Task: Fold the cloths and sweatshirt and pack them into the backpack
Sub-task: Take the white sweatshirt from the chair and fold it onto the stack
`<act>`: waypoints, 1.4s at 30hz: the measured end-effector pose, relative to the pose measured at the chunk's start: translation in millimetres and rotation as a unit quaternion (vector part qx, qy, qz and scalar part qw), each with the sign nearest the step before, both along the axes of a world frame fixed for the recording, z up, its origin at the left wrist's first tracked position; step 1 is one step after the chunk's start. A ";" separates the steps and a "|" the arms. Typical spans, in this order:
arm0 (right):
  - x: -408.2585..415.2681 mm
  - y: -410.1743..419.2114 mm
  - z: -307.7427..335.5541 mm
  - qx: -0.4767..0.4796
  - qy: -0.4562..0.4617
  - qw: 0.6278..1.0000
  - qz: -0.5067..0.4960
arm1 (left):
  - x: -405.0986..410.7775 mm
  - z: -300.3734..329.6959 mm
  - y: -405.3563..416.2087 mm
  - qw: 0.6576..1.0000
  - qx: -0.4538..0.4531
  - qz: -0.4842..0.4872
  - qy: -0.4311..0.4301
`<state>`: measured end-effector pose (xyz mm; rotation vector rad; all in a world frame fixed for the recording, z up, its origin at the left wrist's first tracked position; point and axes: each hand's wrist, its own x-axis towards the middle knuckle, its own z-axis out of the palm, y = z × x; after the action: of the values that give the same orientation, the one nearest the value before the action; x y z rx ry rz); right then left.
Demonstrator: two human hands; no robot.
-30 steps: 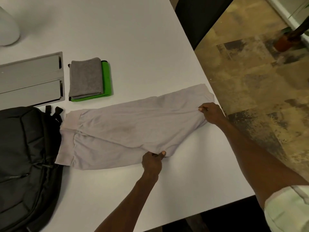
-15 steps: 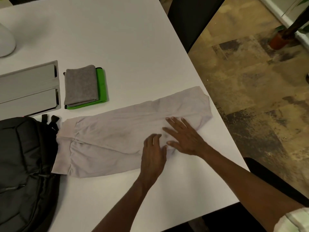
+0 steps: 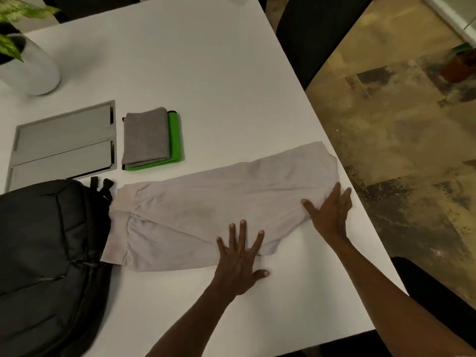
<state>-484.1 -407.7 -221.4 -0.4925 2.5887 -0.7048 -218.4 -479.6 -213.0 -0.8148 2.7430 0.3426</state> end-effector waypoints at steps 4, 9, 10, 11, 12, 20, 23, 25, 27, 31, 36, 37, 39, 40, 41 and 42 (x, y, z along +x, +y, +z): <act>12.3 -22.2 18.5 -0.099 -0.087 0.977 -0.170 | 2.7 3.6 -0.1 0.999 0.037 -0.030 -0.012; -15.4 -32.5 14.4 -0.234 -0.289 0.867 -0.331 | 9.4 15.4 -12.1 0.996 0.086 -0.013 0.016; -19.9 -33.6 16.0 -0.262 -0.323 0.850 -0.323 | 11.6 18.2 -16.3 0.995 0.099 0.002 0.032; -22.5 -35.2 17.5 -0.285 -0.340 0.843 -0.305 | 13.1 21.9 -21.5 0.991 0.120 0.023 0.055; -21.9 -38.3 24.4 -0.295 -0.346 0.844 -0.283 | 13.4 26.9 -27.4 0.982 0.154 0.060 0.087; 62.6 -102.3 114.4 -0.246 -0.172 0.954 0.019 | -10.9 90.9 -109.3 0.606 0.575 0.454 0.310; 113.1 -131.8 131.6 -0.198 -0.083 0.963 0.161 | -7.9 112.2 -142.3 0.506 0.645 0.459 0.342; 148.6 -148.7 134.7 -0.193 -0.077 0.951 0.230 | -4.4 123.0 -160.5 0.483 0.663 0.447 0.356; 185.8 -159.6 130.5 -0.168 0.005 0.937 0.307 | 4.0 126.3 -175.9 0.476 0.659 0.442 0.378; 241.4 -180.6 95.6 -0.140 0.153 0.892 0.402 | 42.5 119.2 -204.9 0.445 0.648 0.468 0.404; 286.5 -198.6 88.2 -0.093 0.272 0.839 0.462 | 96.8 107.5 -230.8 0.421 0.629 0.498 0.424; 294.2 -201.4 85.6 -0.095 0.276 0.837 0.462 | 105.8 106.4 -234.7 0.417 0.628 0.501 0.426; 310.0 -207.4 80.4 -0.096 0.285 0.829 0.472 | 122.3 102.5 -241.8 0.406 0.629 0.506 0.429; 316.8 -210.4 77.1 -0.100 0.286 0.824 0.479 | 129.6 101.7 -244.4 0.401 0.629 0.508 0.430; 323.0 -214.0 76.0 -0.103 0.279 0.821 0.487 | 137.2 97.7 -247.8 0.399 0.624 0.516 0.430; 328.5 -218.0 71.4 -0.108 0.274 0.817 0.495 | 144.0 93.0 -250.9 0.400 0.613 0.528 0.430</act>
<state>-155.7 -625.7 -150.0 -2.1590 2.1743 -0.4868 -74.4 -730.6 -120.0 -1.8013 0.8000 3.0555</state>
